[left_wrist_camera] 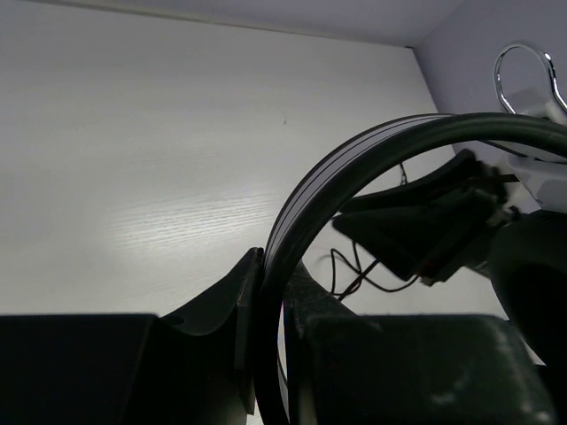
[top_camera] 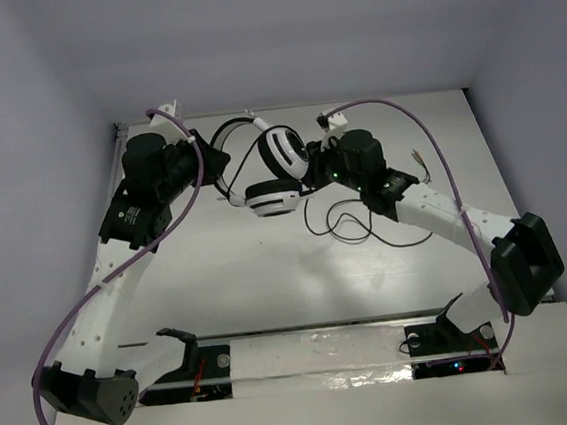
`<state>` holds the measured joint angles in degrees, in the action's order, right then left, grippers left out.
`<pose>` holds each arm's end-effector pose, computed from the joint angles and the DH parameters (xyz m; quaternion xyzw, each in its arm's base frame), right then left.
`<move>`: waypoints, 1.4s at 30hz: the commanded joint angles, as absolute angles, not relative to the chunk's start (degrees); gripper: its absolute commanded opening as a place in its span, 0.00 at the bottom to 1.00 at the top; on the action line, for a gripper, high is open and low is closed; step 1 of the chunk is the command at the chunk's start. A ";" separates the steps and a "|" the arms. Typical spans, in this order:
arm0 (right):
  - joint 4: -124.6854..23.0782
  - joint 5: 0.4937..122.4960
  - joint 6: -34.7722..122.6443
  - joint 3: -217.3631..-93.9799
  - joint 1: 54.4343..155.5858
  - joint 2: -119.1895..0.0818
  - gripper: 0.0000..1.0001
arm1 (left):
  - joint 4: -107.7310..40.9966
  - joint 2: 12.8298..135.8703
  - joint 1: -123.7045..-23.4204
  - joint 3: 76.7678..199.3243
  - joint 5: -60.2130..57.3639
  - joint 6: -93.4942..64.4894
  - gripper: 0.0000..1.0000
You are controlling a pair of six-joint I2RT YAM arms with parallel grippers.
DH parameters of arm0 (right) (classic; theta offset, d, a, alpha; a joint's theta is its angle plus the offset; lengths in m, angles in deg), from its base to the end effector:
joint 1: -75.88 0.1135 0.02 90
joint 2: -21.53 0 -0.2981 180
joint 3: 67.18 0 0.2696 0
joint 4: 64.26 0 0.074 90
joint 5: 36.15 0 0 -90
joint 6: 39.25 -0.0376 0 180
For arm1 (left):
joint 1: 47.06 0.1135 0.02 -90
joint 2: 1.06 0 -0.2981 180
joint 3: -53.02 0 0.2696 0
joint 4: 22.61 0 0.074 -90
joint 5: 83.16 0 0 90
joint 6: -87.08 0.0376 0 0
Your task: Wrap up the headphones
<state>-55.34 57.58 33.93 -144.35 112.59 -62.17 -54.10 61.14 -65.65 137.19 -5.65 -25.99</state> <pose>0.2892 0.2187 0.3494 -0.1568 0.7800 0.2957 0.5288 0.2251 -0.0843 0.4597 0.0406 0.7610 -0.3060 0.5707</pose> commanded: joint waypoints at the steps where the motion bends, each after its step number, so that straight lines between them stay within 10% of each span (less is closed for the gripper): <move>1: -69.30 66.50 30.10 -142.01 112.27 -63.99 0.36 | -48.83 61.25 -64.29 141.99 -11.09 -30.52 0.00; 15: -93.06 83.12 20.16 -135.24 113.67 -75.85 0.40 | -45.76 64.95 -61.83 146.56 -10.40 -35.61 0.00; 32: -81.46 71.35 18.23 -129.87 128.87 -77.35 0.39 | -29.06 71.97 -55.33 139.18 11.04 -50.82 0.00; 42: -75.84 78.80 19.54 -129.25 139.41 -73.13 0.22 | -30.29 76.11 -55.32 141.29 22.48 -48.01 0.00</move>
<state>-78.34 75.33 18.09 -126.80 135.30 -75.68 -38.61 78.30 -55.58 138.98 18.43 -45.29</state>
